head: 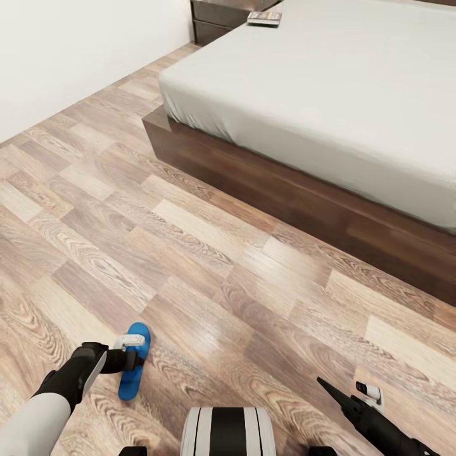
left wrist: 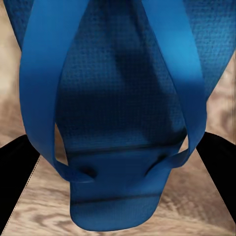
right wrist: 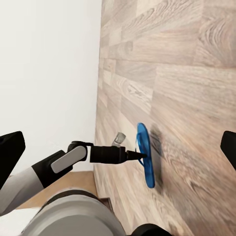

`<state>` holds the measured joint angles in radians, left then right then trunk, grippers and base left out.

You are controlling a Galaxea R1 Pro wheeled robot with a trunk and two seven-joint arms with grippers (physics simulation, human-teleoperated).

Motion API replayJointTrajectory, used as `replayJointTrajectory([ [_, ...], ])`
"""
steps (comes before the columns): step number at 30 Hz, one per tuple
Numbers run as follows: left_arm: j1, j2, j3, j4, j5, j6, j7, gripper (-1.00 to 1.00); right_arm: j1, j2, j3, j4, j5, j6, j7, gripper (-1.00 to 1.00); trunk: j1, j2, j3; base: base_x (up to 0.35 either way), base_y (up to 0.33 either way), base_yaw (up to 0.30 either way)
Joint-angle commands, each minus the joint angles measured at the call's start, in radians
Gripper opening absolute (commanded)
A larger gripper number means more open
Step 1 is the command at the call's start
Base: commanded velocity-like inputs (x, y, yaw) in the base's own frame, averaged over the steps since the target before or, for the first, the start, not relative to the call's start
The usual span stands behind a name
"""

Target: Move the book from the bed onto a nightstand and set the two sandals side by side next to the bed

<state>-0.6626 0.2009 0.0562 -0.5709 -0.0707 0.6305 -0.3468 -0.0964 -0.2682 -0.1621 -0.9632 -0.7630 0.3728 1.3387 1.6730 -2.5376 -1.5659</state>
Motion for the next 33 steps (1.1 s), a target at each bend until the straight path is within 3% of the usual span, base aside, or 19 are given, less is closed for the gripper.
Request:
replayJointTrajectory([
  [1,0.0,0.0,0.005,-0.001,-0.007,0.005,-0.008,-1.0,0.0,0.0,0.0,0.002,-0.004,0.011,0.002,1.0,-0.001,0.0,0.003,0.0,0.0,0.0],
  [25,0.0,0.0,0.004,-0.001,-0.007,0.014,-0.009,-1.0,0.0,0.0,-0.001,0.012,-0.004,0.011,0.0,1.0,-0.011,0.006,0.096,0.0,0.0,0.0],
  [33,0.0,0.001,0.004,-0.001,-0.007,0.015,-0.009,-1.0,0.0,0.0,-0.017,0.018,-0.004,0.012,-0.01,1.0,-0.015,0.008,0.127,0.0,0.0,0.0],
])
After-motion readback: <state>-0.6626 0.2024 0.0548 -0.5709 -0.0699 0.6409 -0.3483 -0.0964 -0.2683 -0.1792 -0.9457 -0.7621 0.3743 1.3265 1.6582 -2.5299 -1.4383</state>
